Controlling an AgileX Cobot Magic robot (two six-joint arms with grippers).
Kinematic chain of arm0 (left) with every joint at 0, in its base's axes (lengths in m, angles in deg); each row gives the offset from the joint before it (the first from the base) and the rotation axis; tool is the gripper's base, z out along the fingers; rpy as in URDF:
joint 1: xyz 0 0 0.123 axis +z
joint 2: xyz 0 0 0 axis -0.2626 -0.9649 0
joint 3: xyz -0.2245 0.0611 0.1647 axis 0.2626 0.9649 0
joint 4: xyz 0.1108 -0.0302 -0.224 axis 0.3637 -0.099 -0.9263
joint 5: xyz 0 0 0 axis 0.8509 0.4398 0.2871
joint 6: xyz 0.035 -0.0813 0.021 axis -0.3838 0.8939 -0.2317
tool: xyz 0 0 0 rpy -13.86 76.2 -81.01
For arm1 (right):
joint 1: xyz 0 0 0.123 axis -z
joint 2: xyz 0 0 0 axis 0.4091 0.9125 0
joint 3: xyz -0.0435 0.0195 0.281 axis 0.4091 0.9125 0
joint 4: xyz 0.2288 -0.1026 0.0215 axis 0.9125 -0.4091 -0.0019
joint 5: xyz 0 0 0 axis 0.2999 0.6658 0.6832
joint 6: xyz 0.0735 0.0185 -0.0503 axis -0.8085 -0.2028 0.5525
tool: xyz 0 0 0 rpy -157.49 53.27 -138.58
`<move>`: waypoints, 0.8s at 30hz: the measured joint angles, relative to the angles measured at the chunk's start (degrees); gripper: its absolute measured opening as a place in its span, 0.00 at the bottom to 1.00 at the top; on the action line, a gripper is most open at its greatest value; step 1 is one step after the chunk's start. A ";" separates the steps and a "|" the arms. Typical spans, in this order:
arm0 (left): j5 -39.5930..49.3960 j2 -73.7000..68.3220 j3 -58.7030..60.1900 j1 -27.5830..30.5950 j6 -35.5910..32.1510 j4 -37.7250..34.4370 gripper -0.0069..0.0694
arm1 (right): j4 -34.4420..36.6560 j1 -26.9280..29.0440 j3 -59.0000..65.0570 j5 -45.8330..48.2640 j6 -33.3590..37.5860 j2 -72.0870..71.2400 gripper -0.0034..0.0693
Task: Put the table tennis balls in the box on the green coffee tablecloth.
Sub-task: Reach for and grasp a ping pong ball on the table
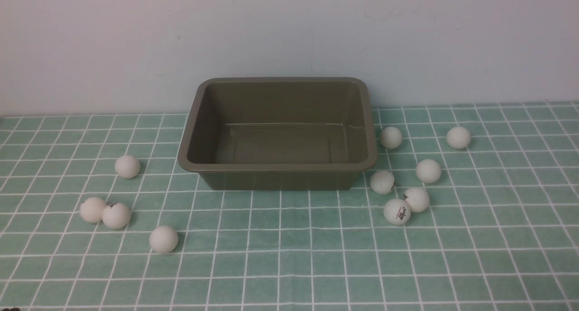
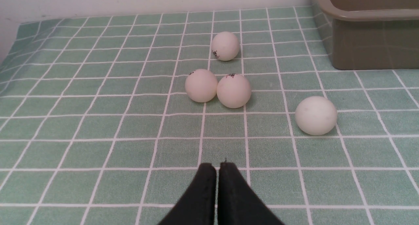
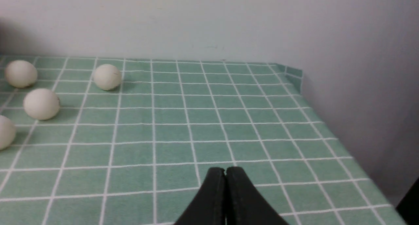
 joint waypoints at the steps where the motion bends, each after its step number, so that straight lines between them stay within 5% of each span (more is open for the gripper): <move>1: 0.00 0.00 0.00 0.00 0.00 0.00 0.09 | -1.63 0.00 0.00 -1.21 0.00 0.00 0.03; 12: 0.00 0.00 0.00 0.00 0.00 0.00 0.09 | -15.37 0.00 0.00 -5.89 -0.06 0.00 0.03; 24: 0.00 0.00 0.00 0.00 0.00 0.00 0.09 | -19.93 0.01 0.00 -38.90 -0.06 0.00 0.03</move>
